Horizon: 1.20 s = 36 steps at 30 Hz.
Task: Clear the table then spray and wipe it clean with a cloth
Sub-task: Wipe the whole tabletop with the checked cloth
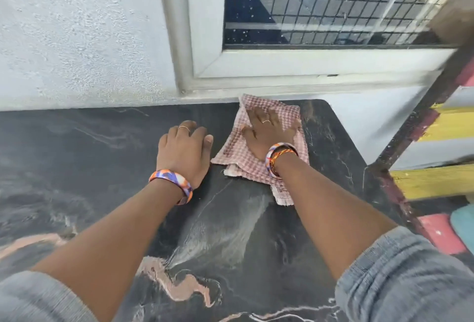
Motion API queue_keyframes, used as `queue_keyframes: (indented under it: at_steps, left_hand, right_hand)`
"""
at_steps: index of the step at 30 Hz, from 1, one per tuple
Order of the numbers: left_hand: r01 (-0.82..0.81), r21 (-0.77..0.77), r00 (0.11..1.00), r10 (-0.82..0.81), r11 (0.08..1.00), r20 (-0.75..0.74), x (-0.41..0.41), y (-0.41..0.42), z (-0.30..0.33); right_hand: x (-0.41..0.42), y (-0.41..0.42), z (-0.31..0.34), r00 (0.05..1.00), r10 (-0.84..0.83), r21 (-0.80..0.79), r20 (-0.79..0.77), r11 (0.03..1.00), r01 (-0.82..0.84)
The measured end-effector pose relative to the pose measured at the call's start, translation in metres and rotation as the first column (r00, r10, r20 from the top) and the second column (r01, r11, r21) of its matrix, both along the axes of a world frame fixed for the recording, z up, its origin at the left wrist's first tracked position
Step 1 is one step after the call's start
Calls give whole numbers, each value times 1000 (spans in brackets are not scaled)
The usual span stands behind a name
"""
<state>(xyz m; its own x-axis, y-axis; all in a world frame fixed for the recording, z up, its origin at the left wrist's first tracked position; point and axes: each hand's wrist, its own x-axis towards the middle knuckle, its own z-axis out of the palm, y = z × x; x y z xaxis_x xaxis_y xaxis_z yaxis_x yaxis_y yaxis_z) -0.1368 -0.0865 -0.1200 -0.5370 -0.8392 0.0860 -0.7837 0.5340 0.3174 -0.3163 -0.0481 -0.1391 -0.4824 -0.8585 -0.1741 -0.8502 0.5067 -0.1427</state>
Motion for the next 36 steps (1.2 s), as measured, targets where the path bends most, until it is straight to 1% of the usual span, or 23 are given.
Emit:
queue_keyframes:
  at_steps: [2,3,6,9,12,14,17,20,24,28,32,36]
  left_hand:
    - [46,1,999,-46,999,-10,-13,13,1]
    - [60,3,998,-60,998,-7,-17,19,1]
    - [98,7,995,-98,995,8,-30,35,4]
    - [117,7,993,-117,993,16,-37,48,7]
    - [152,-25,988,-152,988,-8,-35,59,8]
    - [183,-45,983,-185,982,-23,-30,62,9]
    - [205,-51,978,-206,977,-8,-16,65,11]
    - [200,-59,980,-199,978,13,2,62,12]
    - [156,-55,987,-153,986,50,37,49,10]
    - [83,-69,995,-79,994,61,82,39,10]
    - [38,-71,997,-33,997,69,123,35,11]
    - [0,-89,998,6,996,67,151,35,18]
  right_hand:
    - [-32,25,2,985,-173,15,23,985,173]
    - [-44,36,2,972,-233,24,28,972,232]
    - [-68,72,4,935,-352,43,37,936,351]
    - [-74,100,4,893,-447,40,54,895,445]
    - [-68,125,4,861,-508,29,16,861,507]
    - [-61,139,3,857,-515,18,-18,857,515]
    - [-45,151,0,857,-511,15,-65,858,513]
    - [-28,151,1,895,-444,35,-53,895,446]
    - [14,136,1,966,-257,33,-37,965,258]
    - [64,105,2,997,-67,16,-24,998,67]
    - [125,76,3,991,133,-19,5,991,-133]
    - [186,63,4,933,356,-113,43,930,-350]
